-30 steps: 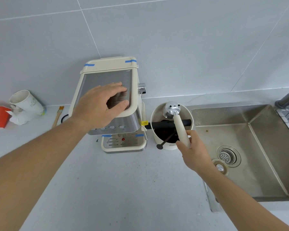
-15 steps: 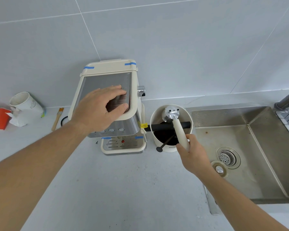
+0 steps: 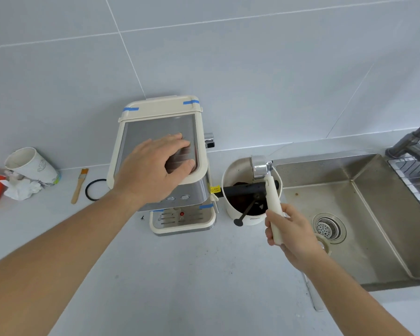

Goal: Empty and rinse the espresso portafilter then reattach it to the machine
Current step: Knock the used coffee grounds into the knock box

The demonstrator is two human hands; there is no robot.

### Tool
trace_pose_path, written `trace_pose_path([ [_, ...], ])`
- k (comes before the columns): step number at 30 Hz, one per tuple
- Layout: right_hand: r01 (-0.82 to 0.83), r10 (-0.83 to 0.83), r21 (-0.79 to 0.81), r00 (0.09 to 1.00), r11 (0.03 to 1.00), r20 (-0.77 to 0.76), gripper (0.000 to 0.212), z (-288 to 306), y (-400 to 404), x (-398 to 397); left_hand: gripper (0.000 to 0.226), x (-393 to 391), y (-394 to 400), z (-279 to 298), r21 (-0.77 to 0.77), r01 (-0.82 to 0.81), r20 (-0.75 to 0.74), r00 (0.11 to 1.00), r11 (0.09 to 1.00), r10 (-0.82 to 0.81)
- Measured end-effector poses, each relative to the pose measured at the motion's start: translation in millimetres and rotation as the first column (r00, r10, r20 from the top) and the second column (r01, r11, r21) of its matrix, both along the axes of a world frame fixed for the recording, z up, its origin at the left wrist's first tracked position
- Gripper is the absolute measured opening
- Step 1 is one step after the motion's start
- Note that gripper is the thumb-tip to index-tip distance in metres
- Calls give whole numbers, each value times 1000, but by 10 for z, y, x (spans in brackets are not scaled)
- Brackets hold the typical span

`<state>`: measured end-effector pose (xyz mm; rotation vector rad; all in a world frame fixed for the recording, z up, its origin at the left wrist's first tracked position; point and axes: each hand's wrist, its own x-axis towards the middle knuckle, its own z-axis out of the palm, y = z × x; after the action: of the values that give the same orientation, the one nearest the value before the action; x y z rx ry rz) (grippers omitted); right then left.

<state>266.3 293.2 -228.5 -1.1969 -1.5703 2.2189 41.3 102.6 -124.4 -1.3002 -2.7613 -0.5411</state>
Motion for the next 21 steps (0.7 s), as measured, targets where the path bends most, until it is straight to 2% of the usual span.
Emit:
trace_pose_path([
  [3,-3,-4,-160,999,987,-44,12,126,-61,22,55,-6,-14,4,0,8,-3,1000,1000,-8],
  [10,14,-64,-362,990,932,-128,36,234,-153,127,51,-12,-19,7,-1,28,-5,1000,1000,-28],
  [15,-28,-47,-316,973,948,-228,34,309,-306,247,43,34,-14,66,9,30,-17,999,1000,-30],
  [19,38,-119,-341,968,939,-222,17,352,-329,361,39,98,-24,96,-6,16,3,1000,1000,-16],
  [21,54,-132,-335,967,941,-215,17,371,-288,415,41,78,-27,91,-28,18,29,999,999,-18],
])
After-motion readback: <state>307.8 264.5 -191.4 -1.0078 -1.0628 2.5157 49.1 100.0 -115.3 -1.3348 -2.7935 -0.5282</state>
